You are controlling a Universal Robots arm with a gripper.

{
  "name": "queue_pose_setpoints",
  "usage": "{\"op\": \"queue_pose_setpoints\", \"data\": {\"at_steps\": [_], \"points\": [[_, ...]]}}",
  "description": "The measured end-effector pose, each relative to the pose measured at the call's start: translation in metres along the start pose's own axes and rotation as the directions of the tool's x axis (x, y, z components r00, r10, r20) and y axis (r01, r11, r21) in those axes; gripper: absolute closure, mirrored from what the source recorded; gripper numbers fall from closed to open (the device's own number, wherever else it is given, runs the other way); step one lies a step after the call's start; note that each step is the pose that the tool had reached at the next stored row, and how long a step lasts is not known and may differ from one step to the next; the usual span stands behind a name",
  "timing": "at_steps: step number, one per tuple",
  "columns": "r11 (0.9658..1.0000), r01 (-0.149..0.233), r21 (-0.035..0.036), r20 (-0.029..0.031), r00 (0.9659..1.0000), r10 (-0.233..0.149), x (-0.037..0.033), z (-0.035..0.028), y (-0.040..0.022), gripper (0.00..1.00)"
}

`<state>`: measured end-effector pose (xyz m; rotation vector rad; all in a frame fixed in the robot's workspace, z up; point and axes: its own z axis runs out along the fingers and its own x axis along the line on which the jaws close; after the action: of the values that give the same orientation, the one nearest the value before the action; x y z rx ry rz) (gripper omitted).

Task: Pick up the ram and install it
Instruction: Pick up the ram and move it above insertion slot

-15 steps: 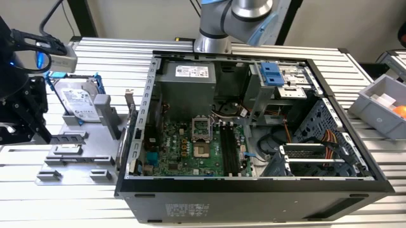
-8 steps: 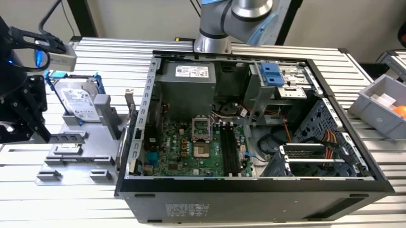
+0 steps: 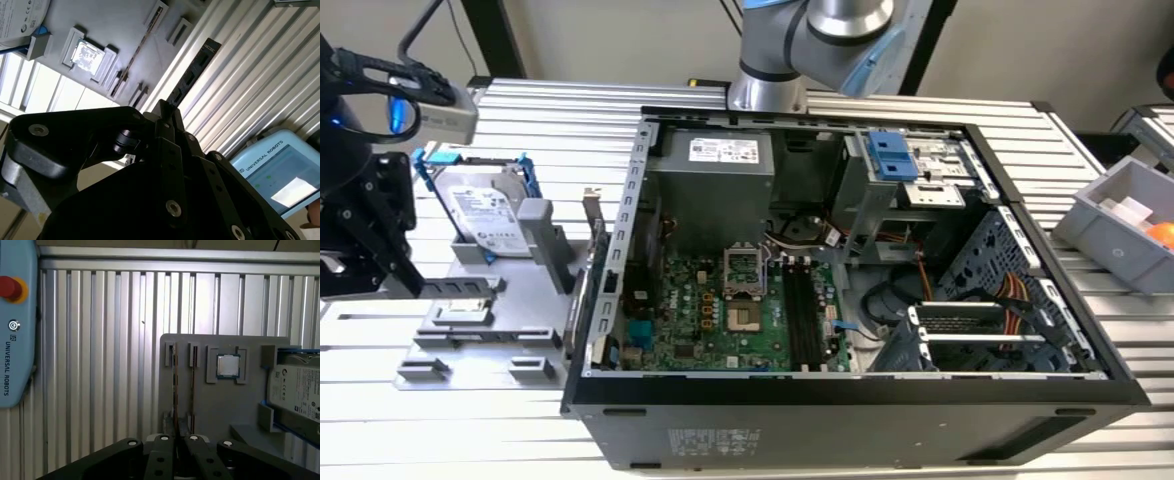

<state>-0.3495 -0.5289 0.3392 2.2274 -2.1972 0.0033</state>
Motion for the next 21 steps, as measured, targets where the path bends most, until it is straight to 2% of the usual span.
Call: {"op": "queue_pose_setpoints", "data": {"at_steps": [21], "points": [[1.0,0.0,0.0001,0.0,1.0,0.0,0.0002,-0.0152,0.0001,1.0]]}}
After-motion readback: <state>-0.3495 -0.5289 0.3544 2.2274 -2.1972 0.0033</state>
